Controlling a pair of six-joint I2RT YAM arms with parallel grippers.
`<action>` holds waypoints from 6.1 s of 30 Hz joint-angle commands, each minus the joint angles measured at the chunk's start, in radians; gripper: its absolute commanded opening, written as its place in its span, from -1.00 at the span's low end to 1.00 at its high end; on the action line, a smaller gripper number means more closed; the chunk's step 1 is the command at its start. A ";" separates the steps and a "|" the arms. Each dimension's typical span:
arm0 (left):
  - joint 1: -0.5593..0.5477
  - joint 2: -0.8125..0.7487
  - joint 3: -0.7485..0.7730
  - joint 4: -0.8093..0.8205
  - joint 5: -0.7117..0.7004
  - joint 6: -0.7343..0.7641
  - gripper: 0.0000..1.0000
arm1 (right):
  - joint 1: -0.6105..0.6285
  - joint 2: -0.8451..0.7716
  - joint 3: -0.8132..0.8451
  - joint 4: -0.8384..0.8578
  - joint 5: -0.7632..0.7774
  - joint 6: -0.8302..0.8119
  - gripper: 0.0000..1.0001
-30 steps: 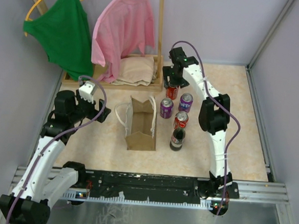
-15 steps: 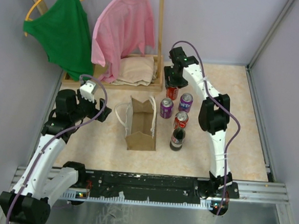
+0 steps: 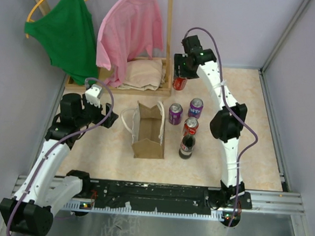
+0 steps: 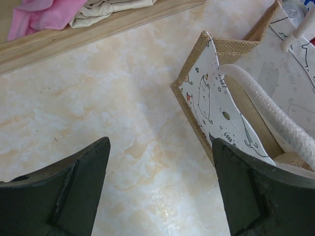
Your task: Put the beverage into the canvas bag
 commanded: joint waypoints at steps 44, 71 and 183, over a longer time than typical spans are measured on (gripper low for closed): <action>0.008 0.033 -0.010 0.061 0.058 -0.030 0.77 | 0.455 -0.580 -0.342 0.122 0.047 0.164 -1.00; 0.008 0.033 -0.025 0.070 0.050 -0.031 0.77 | 0.500 -0.469 -0.407 0.051 0.088 0.081 -1.00; 0.019 0.045 -0.067 0.116 0.056 -0.057 0.78 | 0.501 -0.385 -0.789 0.622 0.135 -0.078 0.45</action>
